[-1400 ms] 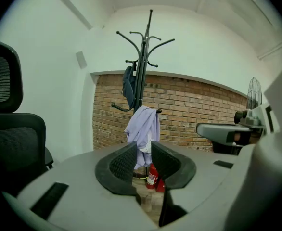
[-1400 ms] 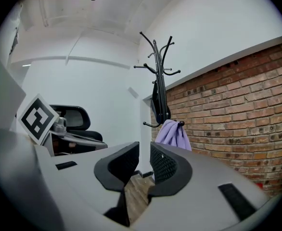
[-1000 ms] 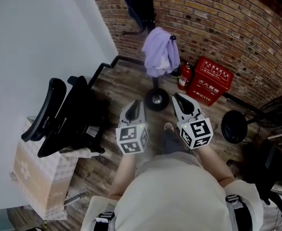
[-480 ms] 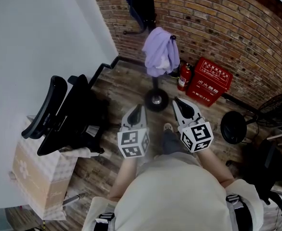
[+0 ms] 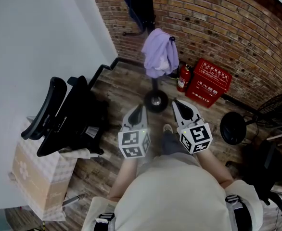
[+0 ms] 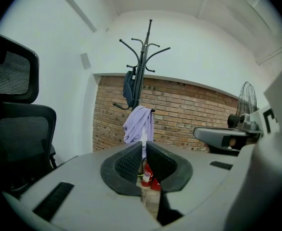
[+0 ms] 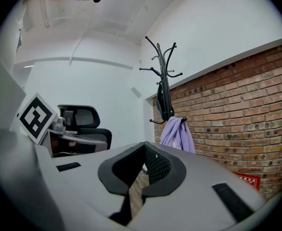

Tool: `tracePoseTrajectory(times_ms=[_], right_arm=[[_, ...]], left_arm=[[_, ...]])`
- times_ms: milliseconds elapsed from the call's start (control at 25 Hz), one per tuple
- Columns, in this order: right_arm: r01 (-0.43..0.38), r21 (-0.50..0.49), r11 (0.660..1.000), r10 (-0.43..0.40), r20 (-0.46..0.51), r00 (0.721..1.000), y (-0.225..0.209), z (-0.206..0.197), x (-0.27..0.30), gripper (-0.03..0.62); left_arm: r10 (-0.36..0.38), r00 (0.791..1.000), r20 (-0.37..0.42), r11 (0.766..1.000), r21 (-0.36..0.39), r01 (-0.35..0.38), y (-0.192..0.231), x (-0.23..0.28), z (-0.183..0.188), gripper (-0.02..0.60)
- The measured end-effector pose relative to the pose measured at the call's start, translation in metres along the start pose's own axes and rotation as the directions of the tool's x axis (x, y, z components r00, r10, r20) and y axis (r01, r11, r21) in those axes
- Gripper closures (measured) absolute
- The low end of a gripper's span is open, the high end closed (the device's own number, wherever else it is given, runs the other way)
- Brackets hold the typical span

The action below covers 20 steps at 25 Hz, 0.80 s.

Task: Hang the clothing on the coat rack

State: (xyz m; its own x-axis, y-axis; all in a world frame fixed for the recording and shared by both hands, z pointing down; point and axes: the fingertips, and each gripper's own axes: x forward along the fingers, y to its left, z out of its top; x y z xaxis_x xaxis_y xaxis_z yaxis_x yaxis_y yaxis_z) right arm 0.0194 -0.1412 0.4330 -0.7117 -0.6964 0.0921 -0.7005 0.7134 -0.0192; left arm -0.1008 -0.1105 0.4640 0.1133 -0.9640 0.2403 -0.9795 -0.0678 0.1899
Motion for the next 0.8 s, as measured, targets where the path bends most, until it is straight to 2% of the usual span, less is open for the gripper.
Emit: tracePoseTrajectory(times_ms=[800], right_arm=[[-0.001,0.019,1.000,0.001,0.011,1.000,0.0014,0.0017,0.0033,0.595]], left_arm=[[0.003,1.000,-0.001,1.000,0.024,-0.003,0.0029,0.0020,-0.0008,0.554]])
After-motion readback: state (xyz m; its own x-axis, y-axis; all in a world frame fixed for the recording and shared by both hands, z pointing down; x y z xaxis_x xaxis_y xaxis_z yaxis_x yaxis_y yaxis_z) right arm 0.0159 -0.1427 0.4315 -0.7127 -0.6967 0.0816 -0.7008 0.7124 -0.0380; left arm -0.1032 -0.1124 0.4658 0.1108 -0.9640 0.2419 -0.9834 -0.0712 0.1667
